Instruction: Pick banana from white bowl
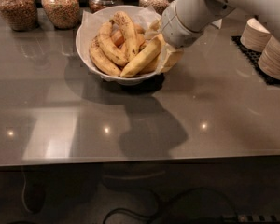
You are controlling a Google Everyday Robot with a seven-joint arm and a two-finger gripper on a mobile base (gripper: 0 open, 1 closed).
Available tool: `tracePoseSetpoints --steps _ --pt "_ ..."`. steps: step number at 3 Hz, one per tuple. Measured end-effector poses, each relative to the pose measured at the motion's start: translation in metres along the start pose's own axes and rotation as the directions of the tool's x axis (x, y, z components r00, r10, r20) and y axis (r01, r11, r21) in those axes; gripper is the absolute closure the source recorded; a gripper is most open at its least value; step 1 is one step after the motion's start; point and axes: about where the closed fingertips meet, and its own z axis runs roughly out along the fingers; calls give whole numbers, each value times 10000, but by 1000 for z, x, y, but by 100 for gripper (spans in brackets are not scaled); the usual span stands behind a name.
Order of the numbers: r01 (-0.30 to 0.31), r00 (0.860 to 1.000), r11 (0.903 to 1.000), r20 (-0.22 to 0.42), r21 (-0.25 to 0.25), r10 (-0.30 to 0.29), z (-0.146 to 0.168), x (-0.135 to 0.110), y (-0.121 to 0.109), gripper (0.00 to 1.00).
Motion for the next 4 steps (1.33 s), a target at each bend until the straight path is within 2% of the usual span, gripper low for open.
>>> tracePoseSetpoints --steps 1,2,4 --pt "-197 9987 9998 -466 24 198 -2 22 -25 34" --pt "-259 9986 9997 -468 -37 257 -1 21 -35 36" --pt "-583 9980 9976 206 -371 591 5 -1 -34 39"
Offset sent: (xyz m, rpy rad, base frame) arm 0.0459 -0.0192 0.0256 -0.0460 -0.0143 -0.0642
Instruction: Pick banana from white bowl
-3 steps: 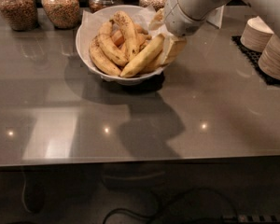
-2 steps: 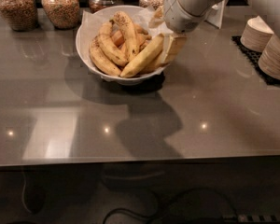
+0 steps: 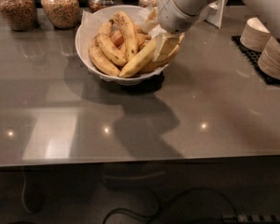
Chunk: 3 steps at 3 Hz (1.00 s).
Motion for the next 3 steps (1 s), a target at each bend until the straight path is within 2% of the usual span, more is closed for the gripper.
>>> tracePoseSetpoints --steps 1,2,3 --pt "-329 9986 9991 405 -265 340 0 -12 4 42" --pt "-520 9966 9969 612 -585 555 2 -18 14 58" --pt "-586 9958 9934 646 -982 652 3 -18 31 81"
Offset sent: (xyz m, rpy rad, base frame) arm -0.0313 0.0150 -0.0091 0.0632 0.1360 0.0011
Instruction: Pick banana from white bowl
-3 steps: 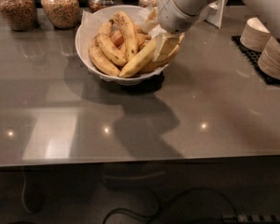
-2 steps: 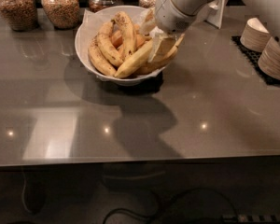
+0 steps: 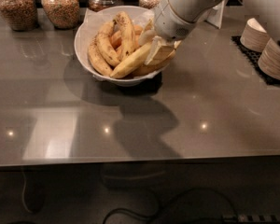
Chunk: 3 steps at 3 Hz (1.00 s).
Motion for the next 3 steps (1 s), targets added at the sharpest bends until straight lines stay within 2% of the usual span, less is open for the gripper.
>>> tracePoseSetpoints --steps 1,2,3 --pt "-18 10000 9999 24 -122 19 -4 2 12 100" --pt "202 9997 9995 -148 236 -199 -20 1 9 100" --pt "675 9972 9947 -372 771 -647 -46 -6 -3 100"
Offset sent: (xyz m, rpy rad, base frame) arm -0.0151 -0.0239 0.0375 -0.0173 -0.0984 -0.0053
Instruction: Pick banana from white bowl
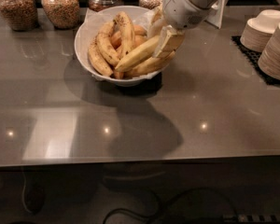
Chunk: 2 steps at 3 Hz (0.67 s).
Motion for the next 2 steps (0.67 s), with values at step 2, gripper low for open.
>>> tracePoseSetpoints --steps 2 --pt "298 9984 9984 471 488 -321 -43 -4 -25 100"
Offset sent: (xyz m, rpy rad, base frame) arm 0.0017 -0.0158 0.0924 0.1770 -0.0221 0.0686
